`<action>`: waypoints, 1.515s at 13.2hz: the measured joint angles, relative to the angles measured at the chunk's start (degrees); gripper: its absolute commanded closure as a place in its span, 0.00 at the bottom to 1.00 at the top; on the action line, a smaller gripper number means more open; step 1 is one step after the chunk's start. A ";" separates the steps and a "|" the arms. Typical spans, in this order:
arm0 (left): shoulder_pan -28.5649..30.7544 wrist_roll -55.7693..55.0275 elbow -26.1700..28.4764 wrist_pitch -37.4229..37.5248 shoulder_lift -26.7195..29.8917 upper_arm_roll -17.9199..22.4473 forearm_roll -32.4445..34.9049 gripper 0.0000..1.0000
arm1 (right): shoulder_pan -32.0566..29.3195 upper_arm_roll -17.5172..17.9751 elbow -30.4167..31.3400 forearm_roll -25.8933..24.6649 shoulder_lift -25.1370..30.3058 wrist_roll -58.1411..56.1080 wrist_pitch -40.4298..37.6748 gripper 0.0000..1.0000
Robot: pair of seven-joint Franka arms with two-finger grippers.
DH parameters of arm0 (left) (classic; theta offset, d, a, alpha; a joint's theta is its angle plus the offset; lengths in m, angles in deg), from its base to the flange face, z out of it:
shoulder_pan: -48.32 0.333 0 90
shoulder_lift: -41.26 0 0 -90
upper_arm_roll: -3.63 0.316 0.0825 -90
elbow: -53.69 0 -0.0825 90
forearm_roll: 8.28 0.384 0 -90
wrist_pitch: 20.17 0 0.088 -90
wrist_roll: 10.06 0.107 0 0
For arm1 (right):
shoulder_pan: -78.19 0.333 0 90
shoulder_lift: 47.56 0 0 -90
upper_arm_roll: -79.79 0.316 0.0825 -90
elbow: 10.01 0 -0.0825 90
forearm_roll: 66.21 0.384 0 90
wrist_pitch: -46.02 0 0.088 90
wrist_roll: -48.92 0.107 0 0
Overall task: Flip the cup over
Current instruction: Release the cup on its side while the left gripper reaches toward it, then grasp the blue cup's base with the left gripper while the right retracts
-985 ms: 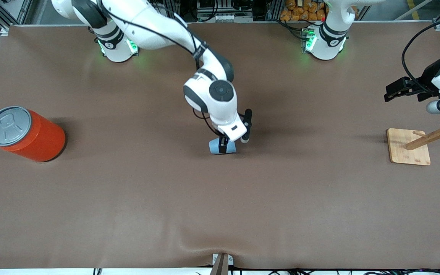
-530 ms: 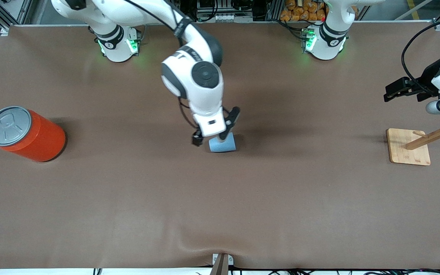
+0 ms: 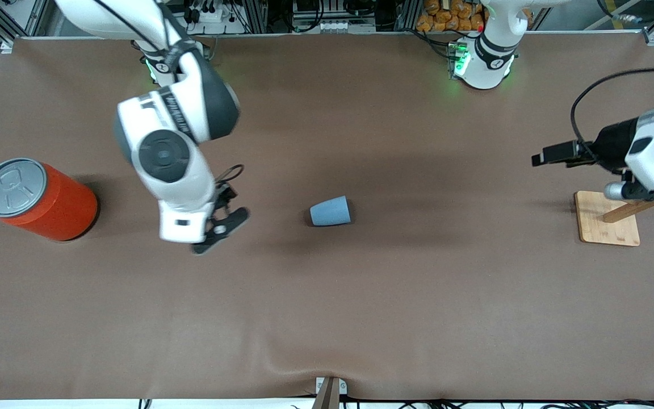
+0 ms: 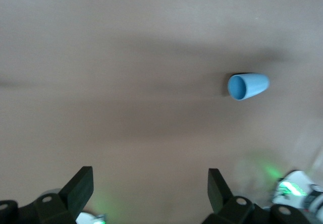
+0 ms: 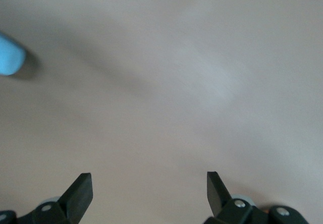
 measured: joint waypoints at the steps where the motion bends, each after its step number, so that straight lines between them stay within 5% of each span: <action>1: 0.06 0.02 1.99 -1.71 -0.46 0.00 -3.02 0.00 | -0.81 -1.11 0.32 0.00 0.52 4.00 -0.39 0.00; 6: -2.30 1.28 11.97 -14.26 -0.70 -4.29 -15.14 0.00 | -4.50 -3.82 6.68 -0.03 3.52 14.71 1.44 0.00; 11: -3.78 5.37 18.20 -29.68 -4.31 -12.41 -23.65 0.00 | -11.70 -4.02 24.32 -0.01 13.02 15.37 14.98 0.00; 20: -9.73 29.12 18.15 -41.15 -21.24 -14.82 -51.97 0.00 | -20.30 -3.97 25.72 6.69 20.06 11.44 6.22 0.00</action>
